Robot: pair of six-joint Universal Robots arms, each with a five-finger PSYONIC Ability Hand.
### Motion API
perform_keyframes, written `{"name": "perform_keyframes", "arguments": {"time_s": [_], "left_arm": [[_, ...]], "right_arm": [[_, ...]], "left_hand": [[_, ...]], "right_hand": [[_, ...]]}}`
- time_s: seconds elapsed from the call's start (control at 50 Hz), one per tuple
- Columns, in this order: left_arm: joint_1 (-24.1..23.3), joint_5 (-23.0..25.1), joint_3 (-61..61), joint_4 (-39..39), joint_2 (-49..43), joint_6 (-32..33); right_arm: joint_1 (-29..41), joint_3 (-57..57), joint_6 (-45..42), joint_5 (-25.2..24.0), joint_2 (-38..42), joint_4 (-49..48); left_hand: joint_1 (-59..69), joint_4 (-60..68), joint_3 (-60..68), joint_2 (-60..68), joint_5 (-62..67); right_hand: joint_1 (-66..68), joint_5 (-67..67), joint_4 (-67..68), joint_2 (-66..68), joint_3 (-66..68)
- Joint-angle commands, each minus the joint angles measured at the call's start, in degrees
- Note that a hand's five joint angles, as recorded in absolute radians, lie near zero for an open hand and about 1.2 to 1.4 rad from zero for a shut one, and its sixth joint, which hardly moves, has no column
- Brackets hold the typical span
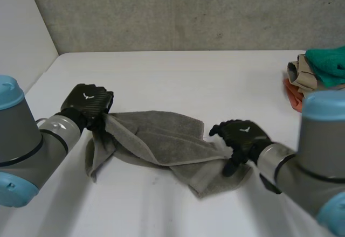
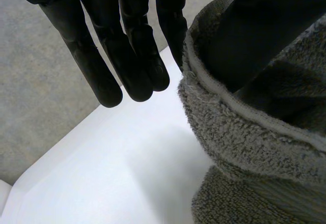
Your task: Fold the laundry.
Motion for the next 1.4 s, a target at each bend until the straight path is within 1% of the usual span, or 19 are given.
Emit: {"name": "perform_keyframes", "arguments": {"time_s": [0.02,0.12,0.22,0.26,0.34,0.4,0.46,0.56,0.7,0.84,0.9,0.96,1.0,1.02,1.1,1.14,1.24,1.32,1.4], "left_arm": [[2.2,0.96,3.01,2.4,-2.64,-0.29],[2.73,1.14,14.07,8.28,-5.37,-0.2],[3.17,-0.44,27.87,16.98,-5.28,-0.47],[3.34,-1.49,33.65,21.36,-4.32,-0.64],[3.52,-4.39,39.74,24.11,-2.74,-1.78],[3.52,-4.93,40.46,23.06,-1.51,-2.4],[3.61,-3.35,38.18,19.72,0.16,-2.93],[3.79,0.51,26.0,15.42,4.28,-2.58],[2.82,2.98,6.47,16.11,5.97,-1.96],[2.82,4.92,-6.65,23.4,-4.56,1.28],[3.17,4.13,-7.62,23.32,-9.67,5.23],[3.52,2.55,-7.27,20.96,-10.82,8.66],[3.7,2.28,-7.27,19.55,-9.95,9.55],[3.96,2.37,-7.62,18.32,-8.72,9.46],[4.84,4.64,-8.76,15.86,-4.42,6.49],[5.36,5.7,-9.55,15.06,-2.57,4.64],[9.4,7.11,-11.75,11.81,2.09,-2.65],[14.75,8.43,-13.59,7.69,5.08,-9.24],[18.71,11.41,-15.26,2.77,6.23,-10.84]], "right_arm": [[3.57,-8.66,0.82,5.58,9.74,-1.37],[1.2,-24.29,0.29,7.78,9.75,-0.05],[-0.73,-37.48,-1.03,7.08,6.41,-6.8],[-1.17,-40.73,-2.34,6.81,4.83,-14.23],[-1.61,-41.37,-3.58,6.46,0.53,-25.84],[-1.7,-41.02,-4.28,5.15,-0.98,-27.65],[-2.32,-40.32,-4.9,2.69,-2.03,-24.4],[-2.67,-35.15,-5.86,0.23,-2.12,-17.03],[-2.23,-22.84,-9.38,-2.5,-0.46,-13.5],[-1.35,-12.81,-14.38,-2.68,6.83,-14.46],[-1.79,-11.49,-16.5,-1.98,9.38,-13.24],[-2.76,-10.7,-16.85,-1.54,10.18,-11.57],[-3.2,-10.17,-16.59,-1.54,10.01,-11.13],[-3.63,-9.65,-16.07,-1.62,9.74,-10.95],[-4.86,-8.24,-15.45,-1.54,7.82,-11.04],[-5.57,-7.62,-15.36,-1.63,6.93,-11.12],[-7.41,-6.91,-15.36,-1.45,6.05,-11.39],[-8.91,-7.0,-15.27,-1.71,6.14,-11.13],[-8.74,-6.83,-15.18,-1.8,6.23,-11.12]], "left_hand": [[14.01,11.27,11.77,11.64,14.42],[14.01,11.27,11.77,11.64,14.42],[14.01,11.27,11.77,11.64,14.42],[14.01,11.27,11.77,11.64,14.42],[14.01,11.27,11.77,11.64,14.42],[14.01,11.27,11.77,11.64,14.42],[14.01,11.27,11.77,11.64,14.42],[14.01,11.27,11.77,11.64,14.42],[14.01,11.27,11.77,11.64,14.42],[14.01,11.27,11.77,11.64,14.42],[14.01,11.27,11.77,11.64,14.42],[14.01,11.27,11.77,11.64,14.42],[-2.35,-5.09,-4.59,-4.72,-1.94],[-23.1,-25.84,-25.34,-25.47,-22.7],[-50.15,-52.89,-52.39,-52.52,-49.74],[-54.42,-57.15,-56.66,-56.79,-54.01],[-54.43,-57.17,-56.67,-56.81,-54.03],[-50.41,-53.15,-52.65,-52.78,-50.01],[-41.02,-43.75,-43.26,-43.39,-40.61]], "right_hand": [[54.25,54.34,54.7,54.31,54.58],[55.91,55.99,56.36,55.97,56.24],[55.91,55.99,56.36,55.97,56.24],[55.91,55.99,56.36,55.97,56.24],[55.91,55.99,56.36,55.97,56.24],[55.91,55.99,56.36,55.97,56.24],[55.91,55.99,56.36,55.97,56.24],[55.91,55.99,56.36,55.97,56.24],[55.91,55.99,56.36,55.97,56.24],[55.91,55.99,56.36,55.97,56.24],[55.91,55.99,56.36,55.97,56.24],[55.91,55.99,56.36,55.97,56.24],[55.91,55.99,56.36,55.97,56.24],[55.91,55.99,56.36,55.97,56.24],[55.91,55.99,56.36,55.97,56.24],[55.91,55.99,56.36,55.97,56.24],[55.91,55.99,56.36,55.97,56.24],[55.91,55.99,56.36,55.97,56.24],[55.91,55.99,56.36,55.97,56.24]]}}
